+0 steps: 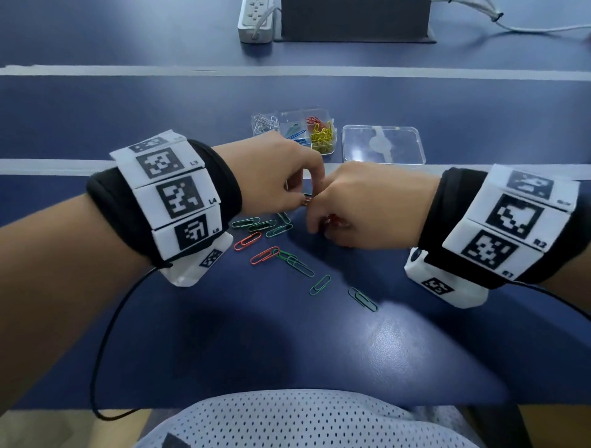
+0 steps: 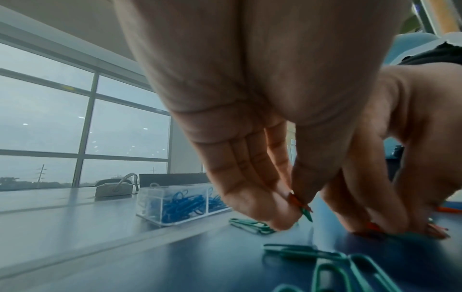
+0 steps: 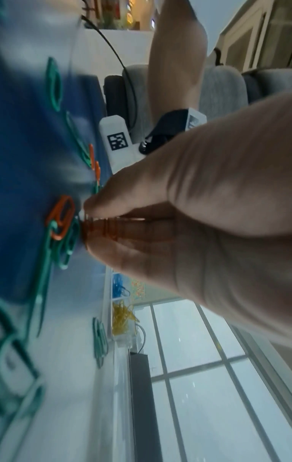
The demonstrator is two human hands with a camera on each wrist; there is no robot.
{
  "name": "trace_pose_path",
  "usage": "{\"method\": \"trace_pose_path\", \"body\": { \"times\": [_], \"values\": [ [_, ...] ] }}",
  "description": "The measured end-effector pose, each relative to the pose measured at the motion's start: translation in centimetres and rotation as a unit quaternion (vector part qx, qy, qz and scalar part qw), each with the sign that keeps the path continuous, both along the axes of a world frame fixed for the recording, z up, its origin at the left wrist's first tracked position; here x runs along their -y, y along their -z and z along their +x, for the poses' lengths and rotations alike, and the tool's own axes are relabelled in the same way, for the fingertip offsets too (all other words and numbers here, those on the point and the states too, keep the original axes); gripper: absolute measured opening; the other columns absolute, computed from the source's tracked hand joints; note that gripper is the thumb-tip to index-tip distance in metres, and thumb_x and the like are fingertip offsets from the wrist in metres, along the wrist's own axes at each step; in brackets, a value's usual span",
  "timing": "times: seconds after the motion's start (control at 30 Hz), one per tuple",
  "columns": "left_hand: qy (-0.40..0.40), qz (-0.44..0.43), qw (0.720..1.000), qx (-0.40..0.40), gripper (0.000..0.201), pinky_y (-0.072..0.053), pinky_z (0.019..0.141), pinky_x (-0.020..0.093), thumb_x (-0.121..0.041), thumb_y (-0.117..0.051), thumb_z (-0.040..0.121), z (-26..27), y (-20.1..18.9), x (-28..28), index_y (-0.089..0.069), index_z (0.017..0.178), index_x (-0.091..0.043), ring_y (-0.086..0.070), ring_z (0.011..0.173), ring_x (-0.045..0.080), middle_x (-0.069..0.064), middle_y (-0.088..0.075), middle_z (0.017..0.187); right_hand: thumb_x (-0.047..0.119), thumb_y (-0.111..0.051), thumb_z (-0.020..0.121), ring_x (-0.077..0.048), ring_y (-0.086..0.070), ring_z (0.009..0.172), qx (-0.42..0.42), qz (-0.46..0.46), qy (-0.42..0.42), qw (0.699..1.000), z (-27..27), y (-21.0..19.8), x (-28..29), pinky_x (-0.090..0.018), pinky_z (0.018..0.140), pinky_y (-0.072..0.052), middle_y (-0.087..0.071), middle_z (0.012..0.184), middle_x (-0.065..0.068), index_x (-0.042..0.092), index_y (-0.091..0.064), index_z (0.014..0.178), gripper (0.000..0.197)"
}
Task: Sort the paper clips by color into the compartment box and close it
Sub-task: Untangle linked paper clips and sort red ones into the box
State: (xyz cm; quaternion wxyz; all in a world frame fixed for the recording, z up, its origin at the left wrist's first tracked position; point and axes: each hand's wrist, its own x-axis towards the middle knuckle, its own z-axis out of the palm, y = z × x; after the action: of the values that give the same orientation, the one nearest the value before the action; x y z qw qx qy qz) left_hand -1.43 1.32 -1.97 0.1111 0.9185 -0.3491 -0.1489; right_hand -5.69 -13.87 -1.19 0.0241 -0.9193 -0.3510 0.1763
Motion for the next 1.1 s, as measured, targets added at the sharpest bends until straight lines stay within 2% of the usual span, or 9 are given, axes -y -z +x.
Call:
{"method": "trace_pose_path", "body": {
  "times": [0.07,0.17,0.23,0.37,0.47,0.7,0.87,0.97,1.1],
  "values": [
    [0.004,-0.005,1.000,-0.012,0.020,-0.034,0.056,0.006,-0.015,-0.055,0.079,-0.2,-0.1,-0.2,-0.060,0.087,-0.033,-0.050,0.057,-0.002,-0.013,-0.056,0.063,0.015,-0.056,0.081,-0.028,-0.059,0.097,-0.001,-0.004,-0.009,1.000,0.1,0.0,-0.3,-0.037,0.083,-0.050,-0.063,0.107,-0.003,0.024,-0.068,0.104,0.028],
    [-0.001,-0.014,0.999,-0.030,0.028,-0.032,0.054,-0.003,-0.011,-0.056,0.073,-0.5,-0.4,-0.2,-0.052,0.069,-0.039,-0.049,0.055,-0.016,-0.018,-0.048,0.055,0.015,-0.055,0.080,-0.029,-0.059,0.088,0.004,-0.002,-0.004,1.000,0.3,0.2,-0.6,-0.038,0.078,-0.052,-0.058,0.094,-0.001,0.027,-0.067,0.100,0.027],
    [-0.009,-0.020,0.999,-0.035,0.026,-0.033,0.055,0.000,-0.011,-0.057,0.071,-0.6,-0.4,-0.2,-0.061,0.081,-0.035,-0.049,0.055,-0.018,-0.021,-0.047,0.057,0.016,-0.053,0.078,-0.024,-0.052,0.077,0.002,0.009,0.008,1.000,0.5,0.3,-0.3,-0.038,0.075,-0.052,-0.056,0.086,0.004,0.029,-0.067,0.099,0.029],
    [-0.020,-0.028,0.999,-0.032,0.033,-0.036,0.066,0.015,-0.008,-0.057,0.076,-0.7,-0.4,-0.5,-0.062,0.097,-0.032,-0.055,0.063,-0.004,-0.020,-0.055,0.078,0.019,-0.047,0.072,-0.015,-0.045,0.064,0.011,0.097,0.041,0.994,0.8,0.3,0.6,-0.027,0.072,-0.046,-0.068,0.087,-0.001,0.024,-0.074,0.090,0.032],
    [-0.043,-0.042,0.997,-0.053,0.043,-0.040,0.066,0.010,-0.005,-0.053,0.078,-0.8,-0.5,-1.0,-0.060,0.110,-0.033,-0.058,0.065,-0.001,-0.013,-0.065,0.088,0.018,-0.056,0.078,-0.005,-0.046,0.057,0.000,0.086,0.078,0.993,0.8,-0.1,1.5,-0.025,0.072,-0.043,-0.064,0.078,0.005,0.028,-0.075,0.087,0.023],
    [-0.097,-0.039,0.983,-0.153,0.022,-0.037,0.051,0.015,-0.013,-0.045,0.080,-1.8,-0.7,-2.3,-0.060,0.074,-0.027,-0.043,0.044,0.003,-0.012,-0.053,0.049,0.022,-0.052,0.080,-0.022,-0.062,0.077,-0.031,0.005,0.042,0.999,-0.8,-0.3,1.9,-0.033,0.077,-0.050,-0.070,0.082,0.001,0.020,-0.072,0.083,0.021],
    [-0.070,0.043,0.988,-0.127,0.013,-0.044,0.059,0.024,-0.036,-0.057,0.070,-2.6,-0.5,-3.1,-0.062,0.069,-0.024,-0.052,0.056,0.007,-0.006,-0.063,0.064,0.031,-0.057,0.079,-0.027,-0.061,0.087,-0.003,-0.064,0.027,0.998,-1.2,0.1,1.4,-0.037,0.078,-0.051,-0.069,0.089,-0.006,0.016,-0.071,0.087,0.022],
    [-0.041,0.093,0.992,-0.077,0.024,-0.045,0.064,0.026,-0.046,-0.071,0.067,-2.7,0.2,-3.4,-0.064,0.077,-0.025,-0.054,0.064,0.010,-0.003,-0.061,0.072,0.029,-0.054,0.082,-0.027,-0.060,0.091,0.020,-0.109,0.015,0.994,-1.1,0.3,1.0,-0.038,0.079,-0.052,-0.068,0.093,-0.006,0.016,-0.070,0.092,0.023],
    [-0.013,0.124,0.991,-0.048,0.024,-0.047,0.068,0.026,-0.045,-0.071,0.068,-2.9,0.6,-3.3,-0.065,0.075,-0.024,-0.051,0.065,0.008,-0.006,-0.062,0.075,0.025,-0.053,0.084,-0.025,-0.060,0.092,0.018,-0.103,0.016,0.994,-1.4,-0.2,0.5,-0.036,0.079,-0.052,-0.068,0.093,-0.003,0.019,-0.069,0.096,0.021]
  ]
}}
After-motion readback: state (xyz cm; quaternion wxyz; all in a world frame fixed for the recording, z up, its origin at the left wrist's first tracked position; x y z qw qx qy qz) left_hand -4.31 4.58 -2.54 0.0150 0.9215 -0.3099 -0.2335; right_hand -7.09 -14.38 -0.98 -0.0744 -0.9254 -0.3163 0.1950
